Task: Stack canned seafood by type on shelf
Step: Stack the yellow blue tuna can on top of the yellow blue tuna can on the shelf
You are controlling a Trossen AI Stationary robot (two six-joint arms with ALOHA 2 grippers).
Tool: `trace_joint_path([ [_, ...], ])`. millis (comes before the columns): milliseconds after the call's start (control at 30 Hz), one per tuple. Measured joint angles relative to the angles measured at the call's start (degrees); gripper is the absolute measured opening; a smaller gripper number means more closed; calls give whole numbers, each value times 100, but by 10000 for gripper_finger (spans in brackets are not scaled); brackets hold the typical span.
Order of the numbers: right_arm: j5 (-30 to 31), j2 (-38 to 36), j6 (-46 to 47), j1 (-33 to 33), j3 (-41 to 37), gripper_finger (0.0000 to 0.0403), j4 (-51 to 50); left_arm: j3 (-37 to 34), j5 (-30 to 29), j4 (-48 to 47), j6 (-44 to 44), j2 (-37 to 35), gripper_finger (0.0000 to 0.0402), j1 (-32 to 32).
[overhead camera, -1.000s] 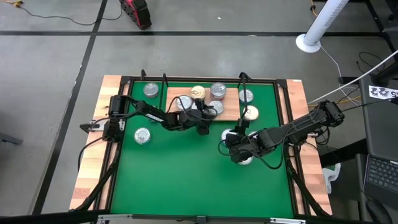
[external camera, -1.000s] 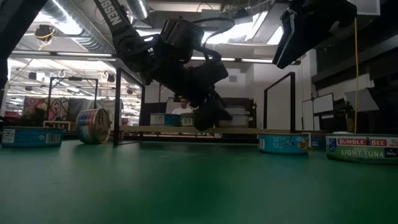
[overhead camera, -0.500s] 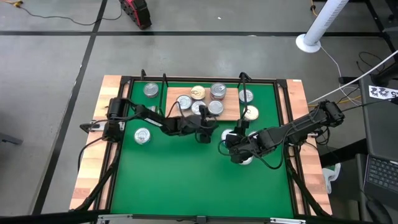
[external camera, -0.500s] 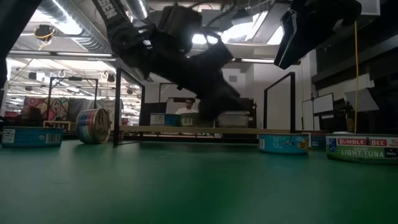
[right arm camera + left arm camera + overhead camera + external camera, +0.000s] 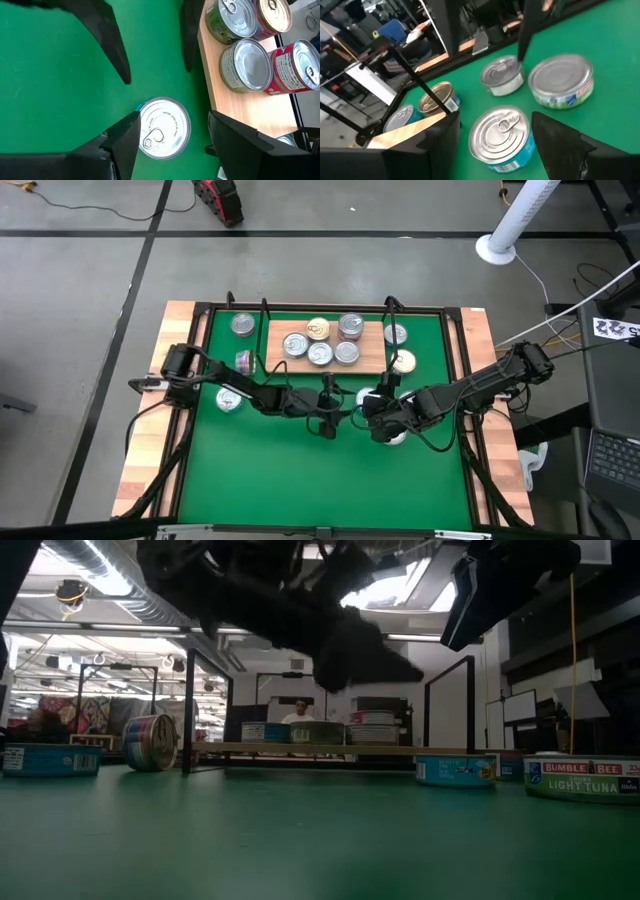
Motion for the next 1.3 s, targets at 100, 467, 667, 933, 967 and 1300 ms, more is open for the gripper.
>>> trace_joint_path([
  [100, 0, 1, -23, 0, 0, 232, 0, 7, 147, -181, -253, -220, 241, 4],
  [467, 3, 1, -577, 2, 2, 232, 1, 746, 1703, -1080, -418, -113, 241, 207],
  [667, 2, 3, -585, 1, 6, 232, -17, 1239, 1893, -1558, -196, 260, 241, 406],
  [933, -2, -78, -597, 2, 269, 232, -225, 1293, 1932, -1683, 144, 759, 241, 644],
  [967, -2, -78, -601, 2, 328, 232, -240, 1292, 1930, -1690, 175, 833, 241, 674],
  [1300, -63, -78, -898, 2, 675, 232, -324, 1287, 1928, -1690, 993, 1231, 235, 757],
])
